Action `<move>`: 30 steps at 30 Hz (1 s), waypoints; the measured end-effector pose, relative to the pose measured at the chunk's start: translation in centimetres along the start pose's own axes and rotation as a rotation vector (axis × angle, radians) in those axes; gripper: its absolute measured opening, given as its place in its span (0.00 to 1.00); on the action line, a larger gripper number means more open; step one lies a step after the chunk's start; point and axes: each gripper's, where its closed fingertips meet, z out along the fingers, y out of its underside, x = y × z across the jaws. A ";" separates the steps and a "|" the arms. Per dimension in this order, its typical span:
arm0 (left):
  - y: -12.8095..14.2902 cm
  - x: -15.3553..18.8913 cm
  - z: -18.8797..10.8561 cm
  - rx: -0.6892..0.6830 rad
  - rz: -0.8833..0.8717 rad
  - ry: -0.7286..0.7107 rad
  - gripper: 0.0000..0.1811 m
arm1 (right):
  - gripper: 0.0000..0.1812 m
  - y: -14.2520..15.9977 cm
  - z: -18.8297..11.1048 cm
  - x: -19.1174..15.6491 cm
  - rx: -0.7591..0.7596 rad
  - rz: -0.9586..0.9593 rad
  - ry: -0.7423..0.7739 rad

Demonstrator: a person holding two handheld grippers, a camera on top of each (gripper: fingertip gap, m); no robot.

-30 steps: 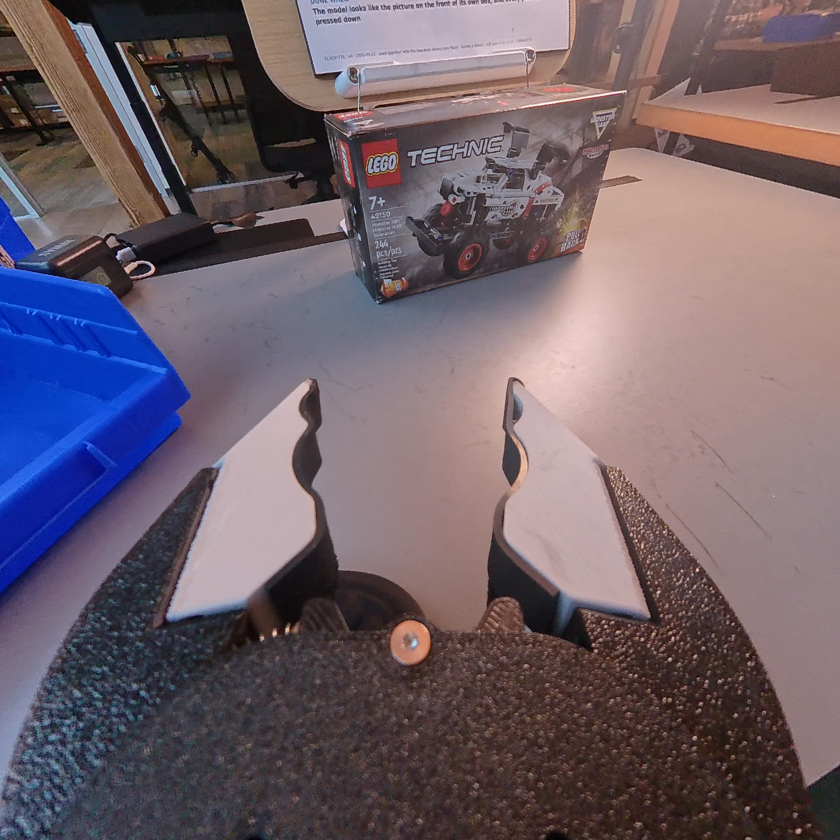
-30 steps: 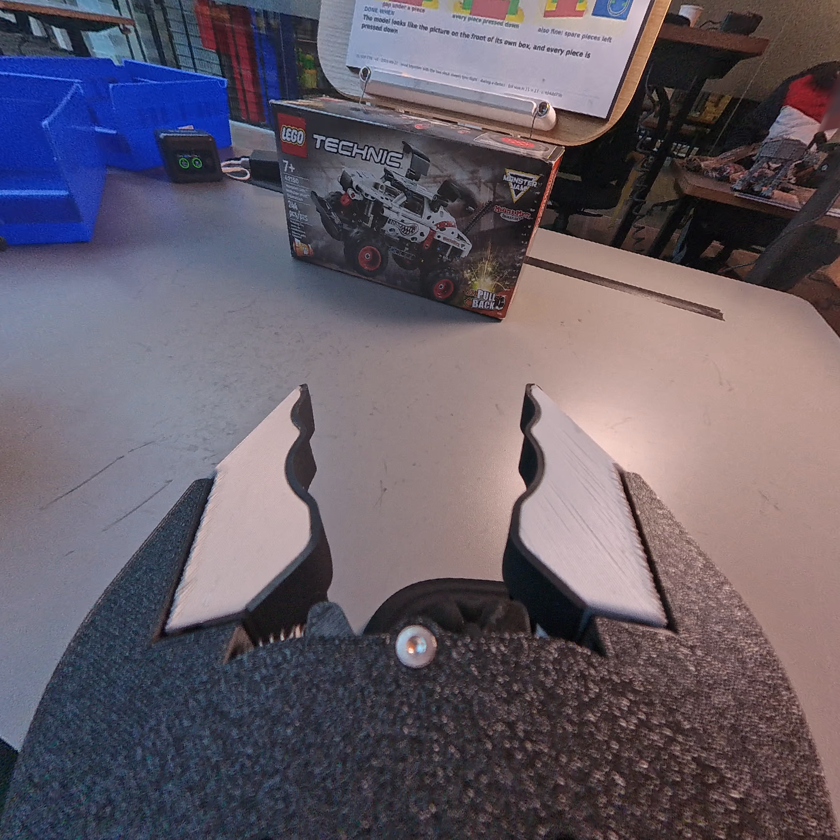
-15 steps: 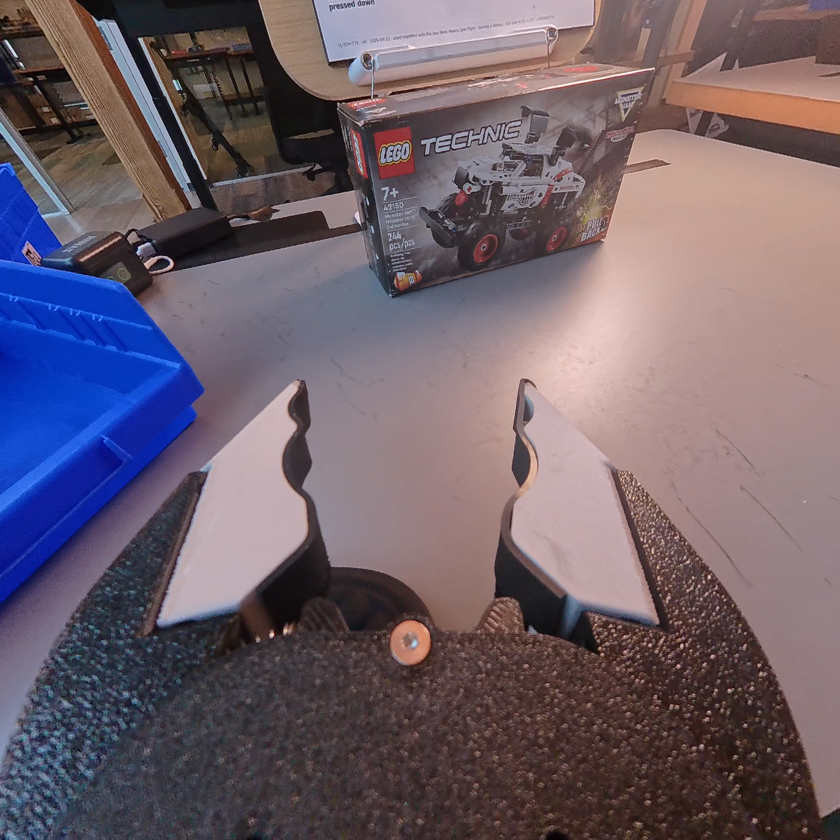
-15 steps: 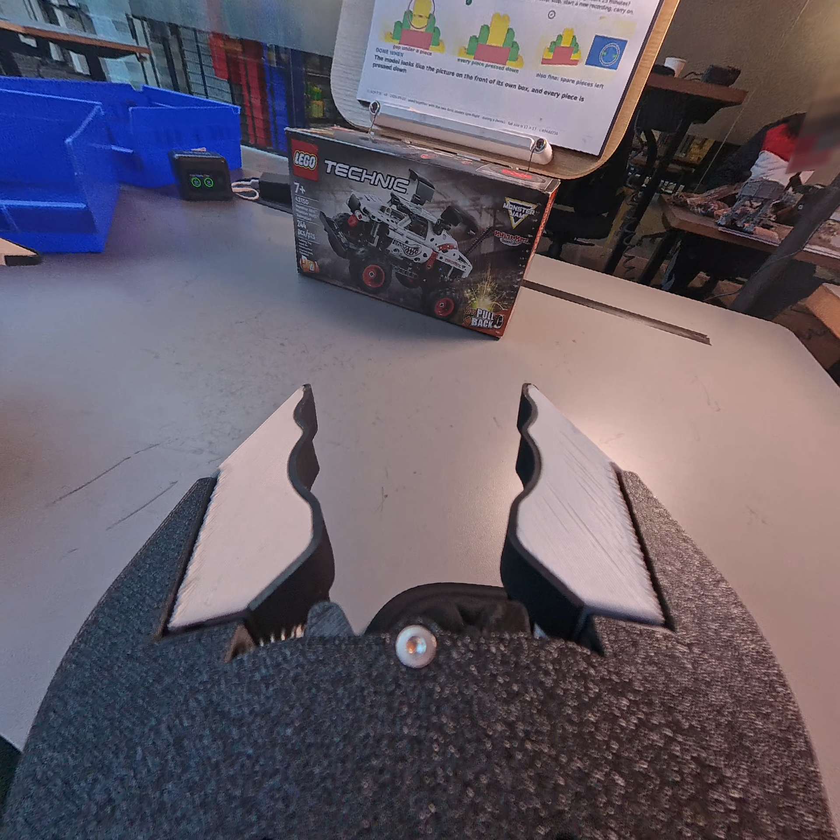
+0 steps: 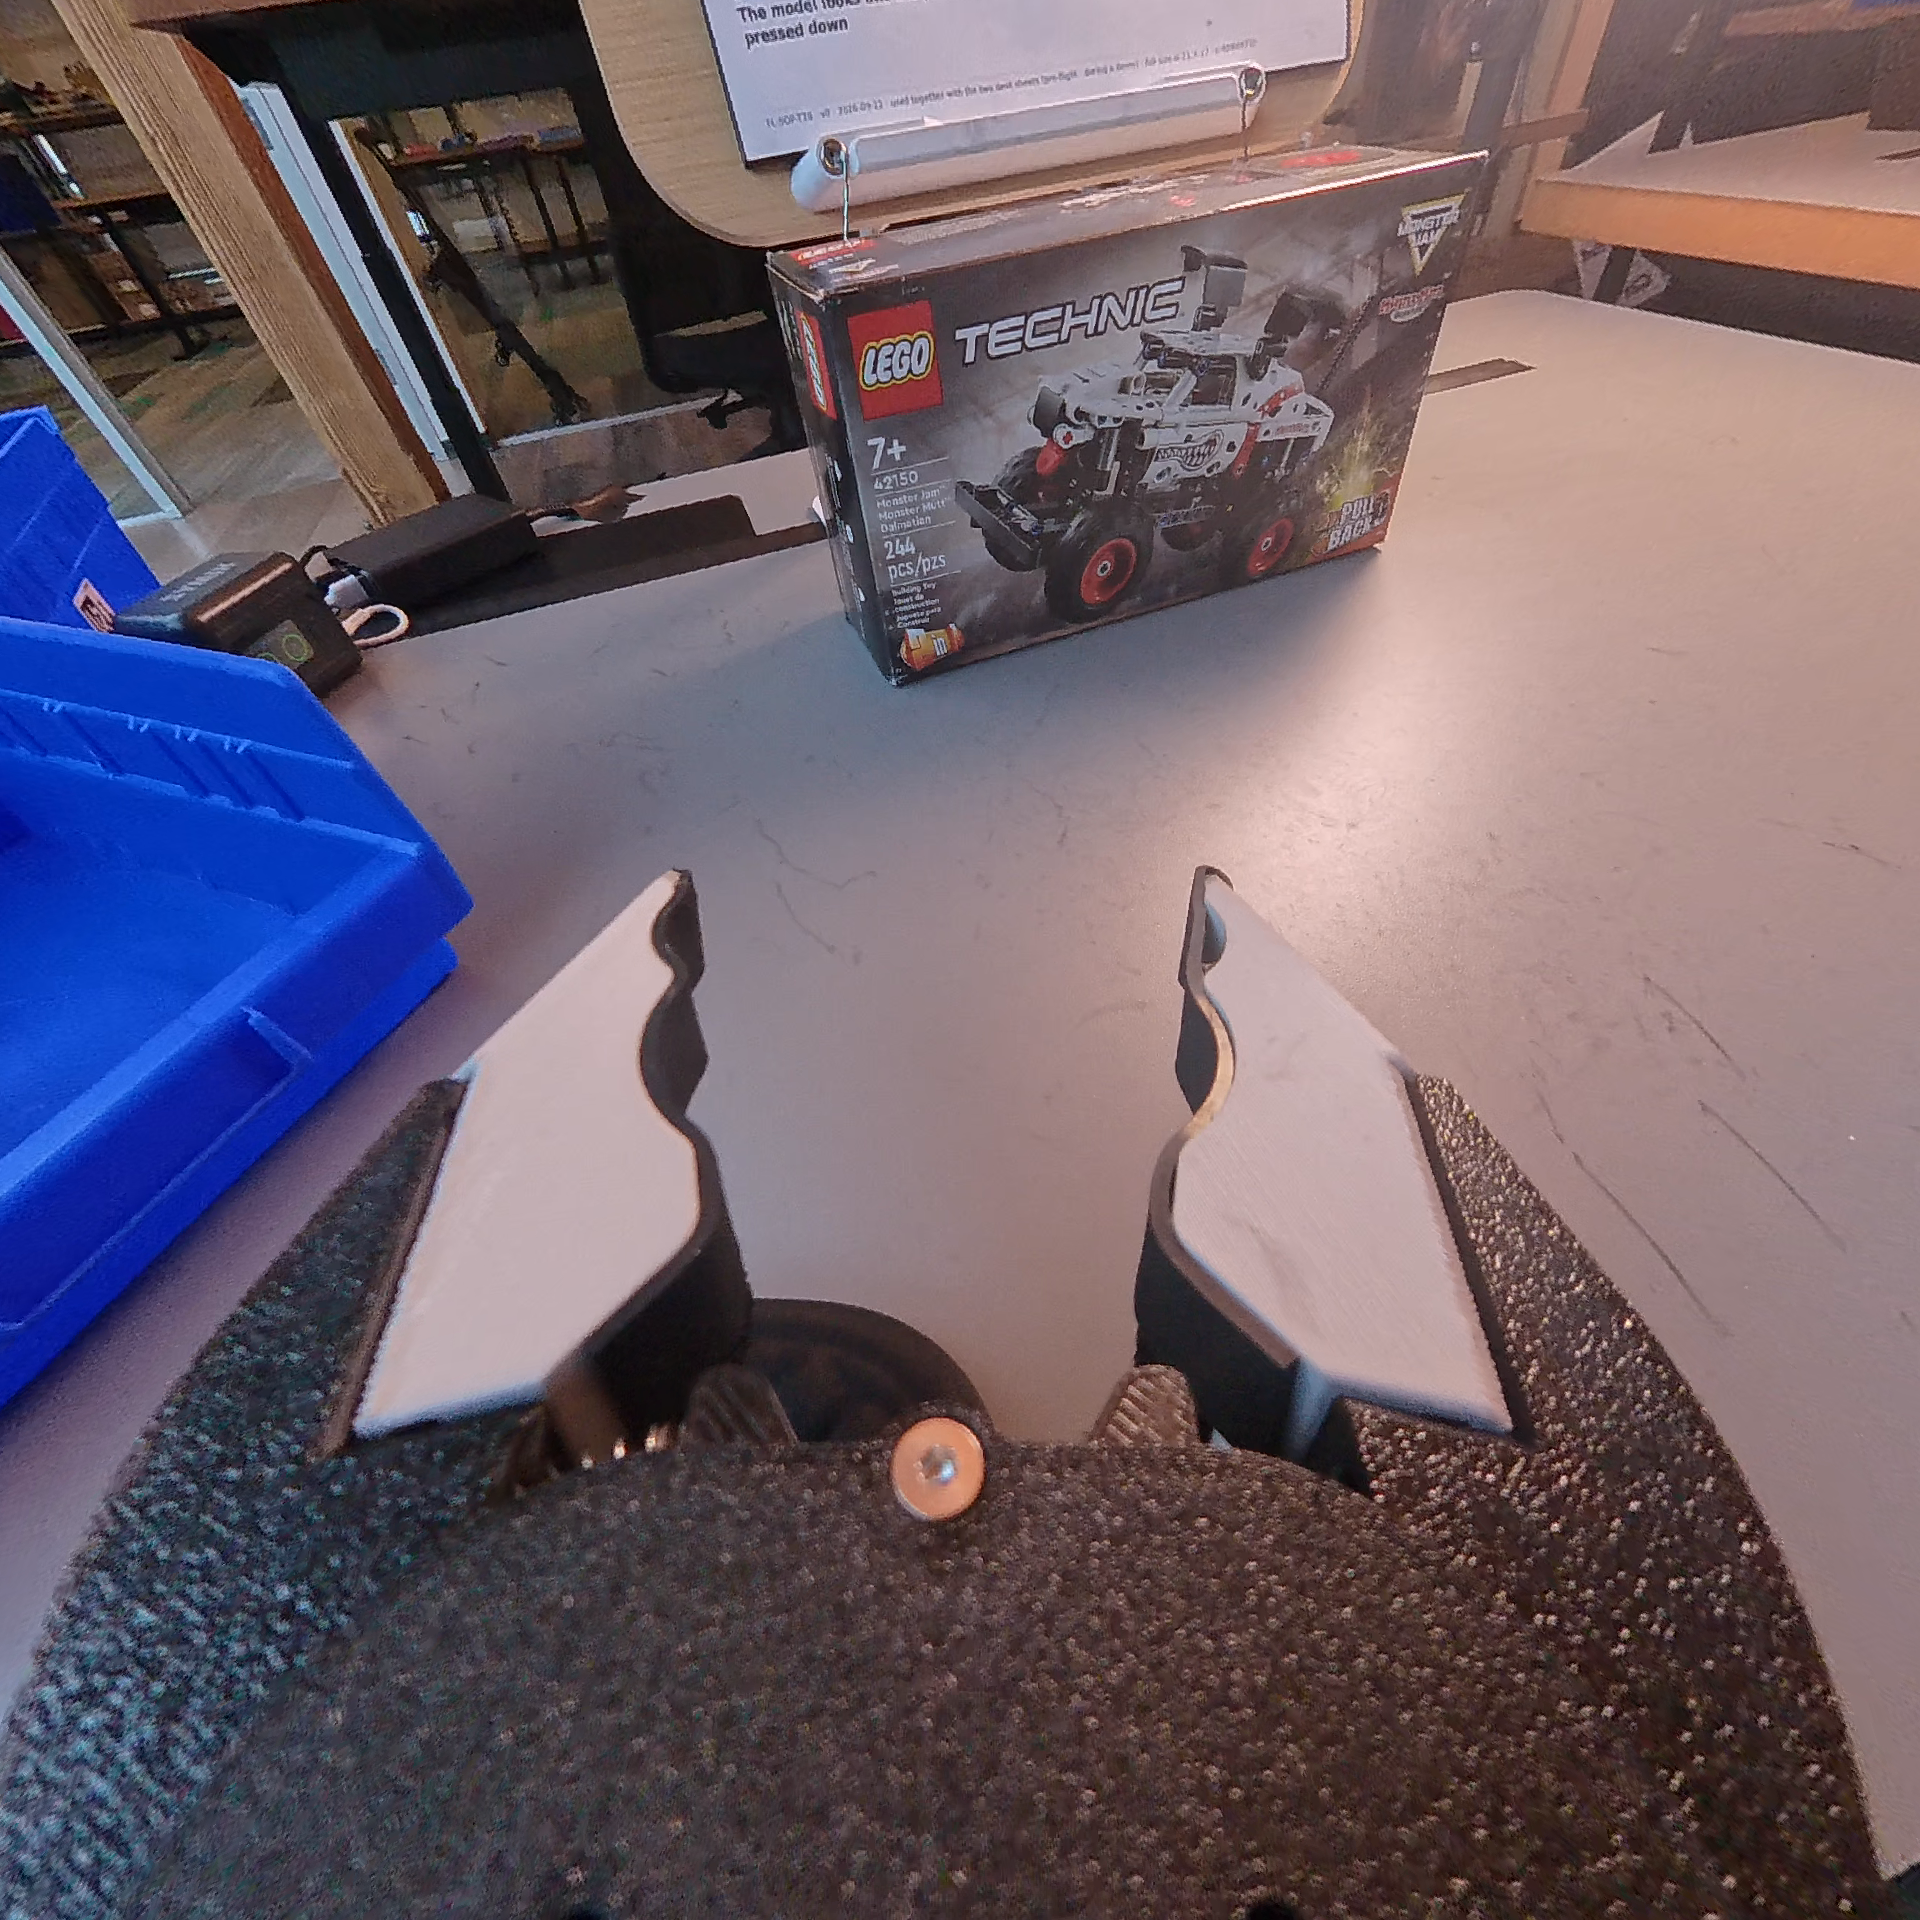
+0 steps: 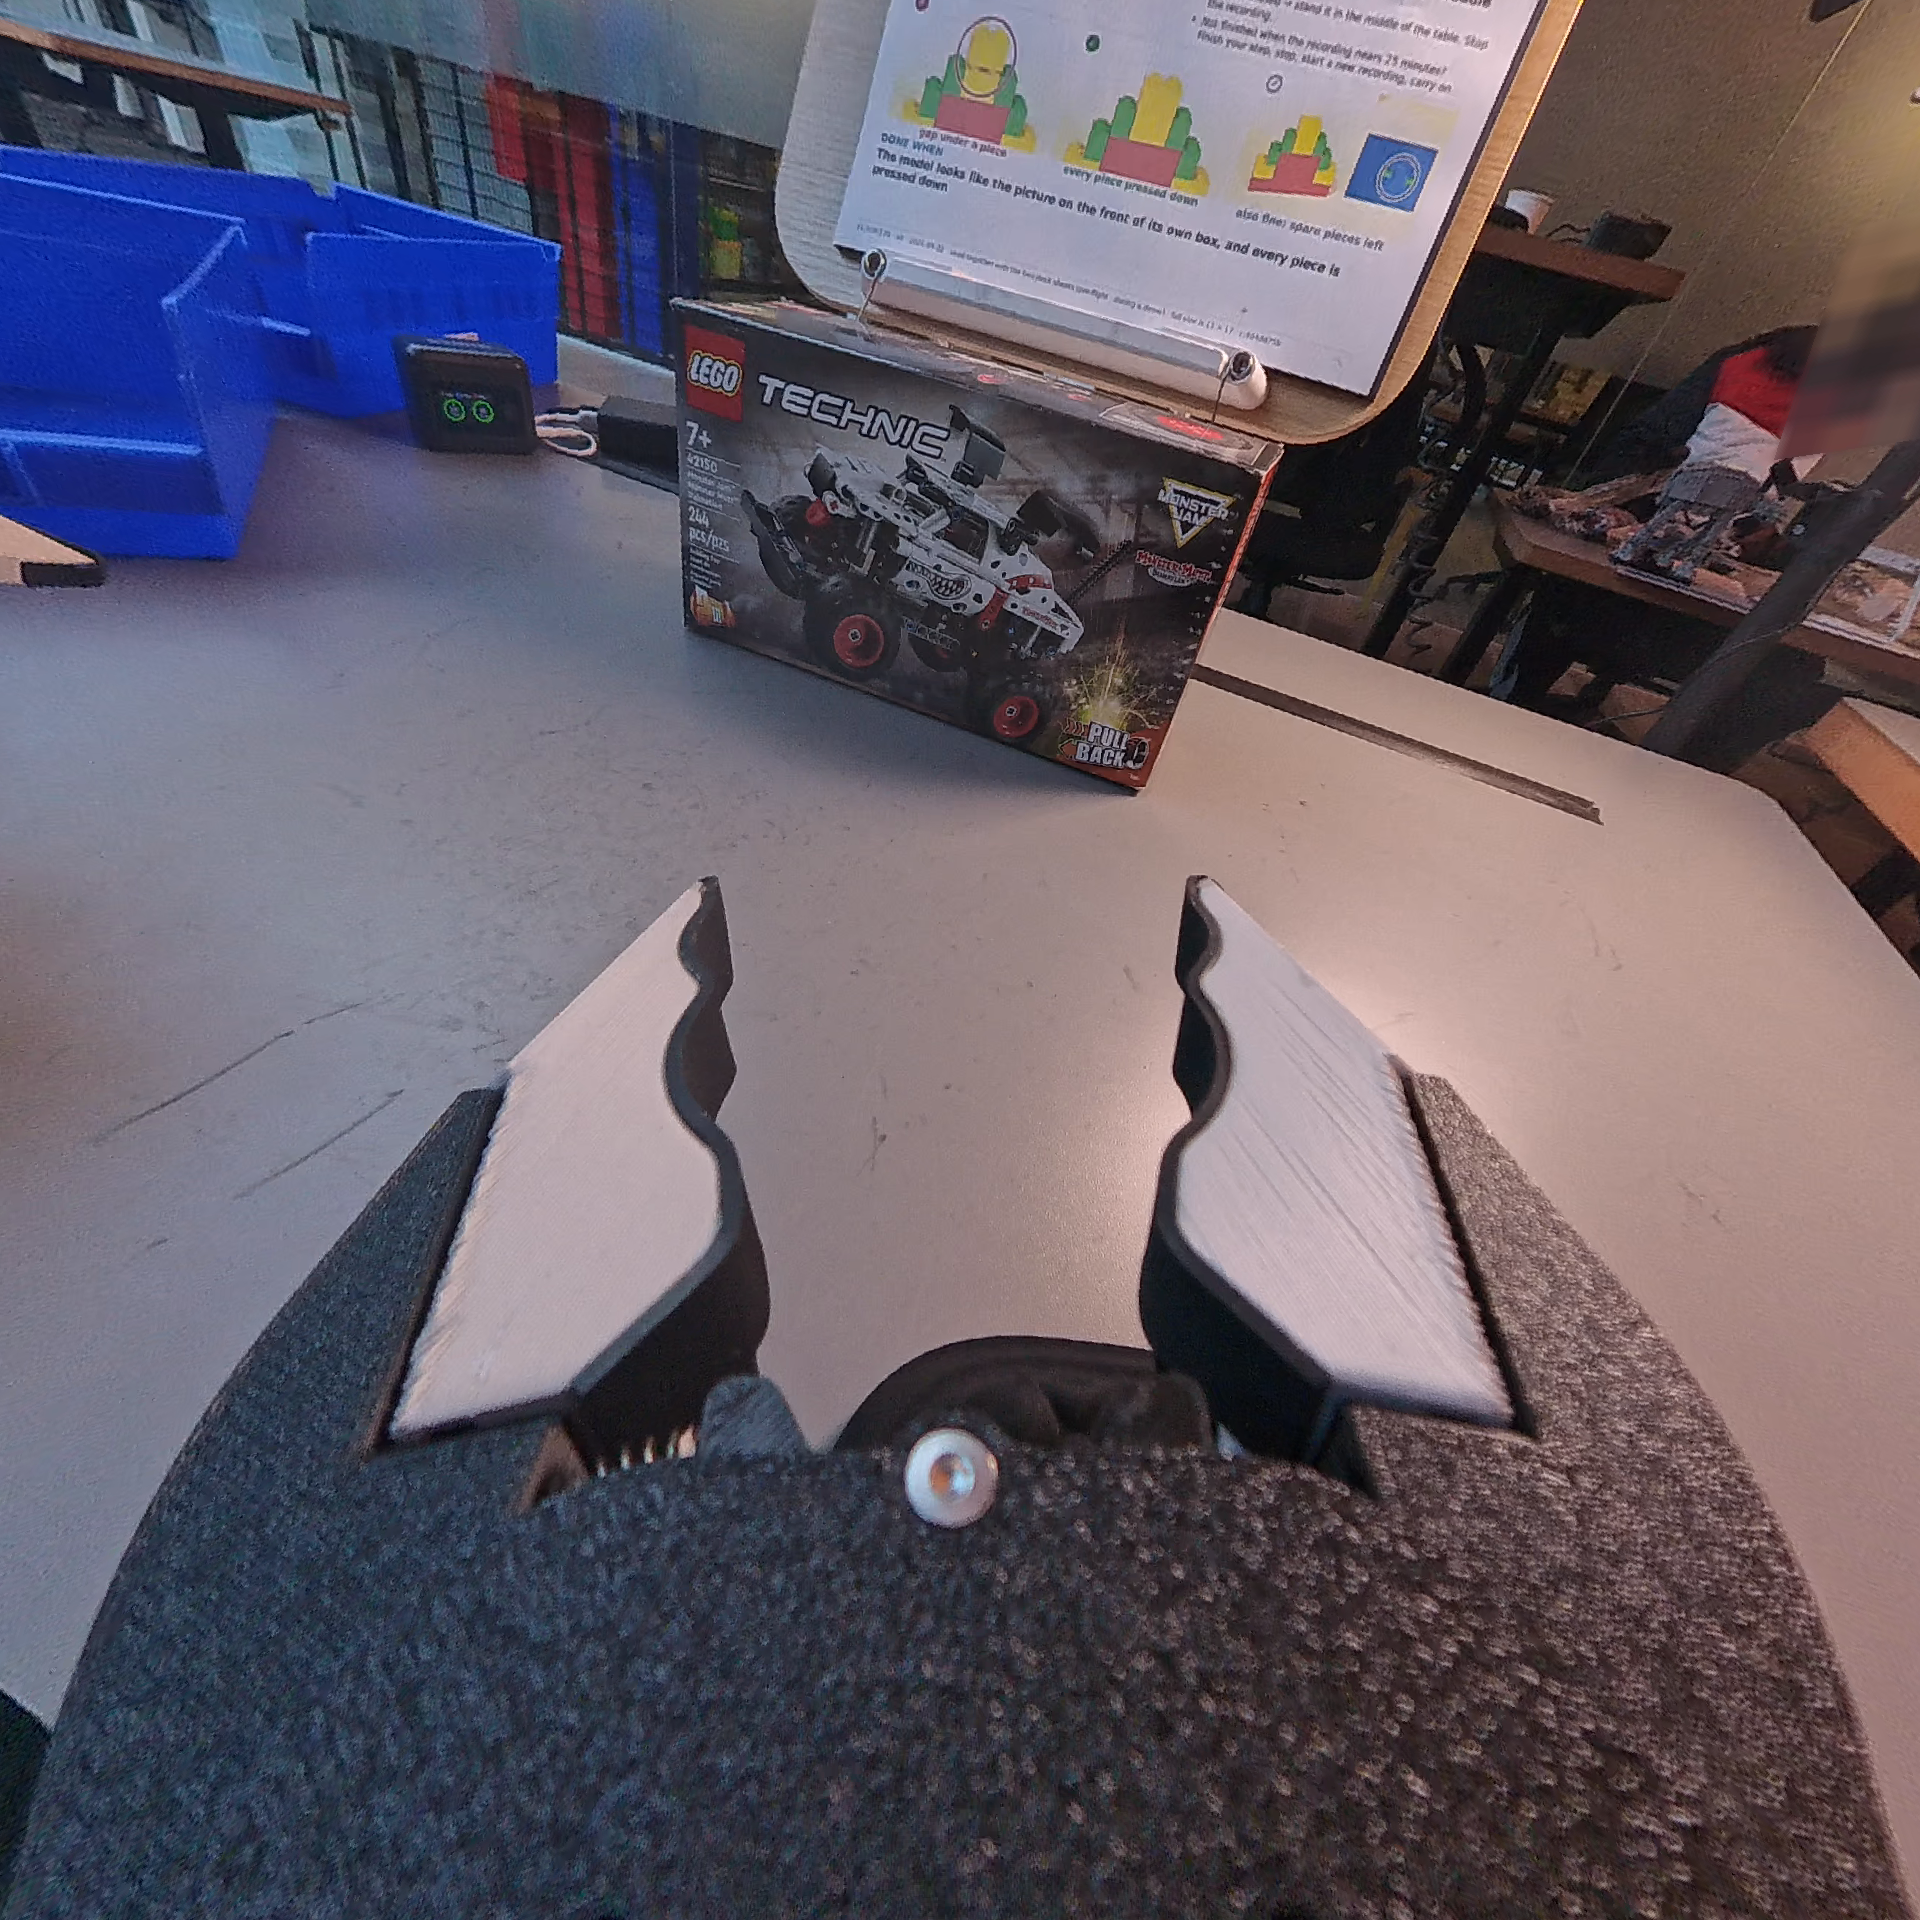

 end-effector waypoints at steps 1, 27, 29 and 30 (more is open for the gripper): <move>0.0 0.0 0.0 0.000 0.004 -0.003 0.51 | 0.47 0.0 0.0 0.0 0.002 0.000 0.000; 0.1 0.9 0.2 -0.020 0.076 -0.002 0.49 | 0.42 -0.2 -0.3 -0.5 0.019 -0.044 0.003; -0.6 1.5 0.3 0.011 0.111 0.001 0.45 | 0.38 -0.5 -0.5 -0.5 0.028 -0.051 0.006; -1.4 2.0 0.3 0.052 0.122 0.004 0.41 | 0.34 -1.0 -0.7 -0.9 0.049 -0.069 -0.005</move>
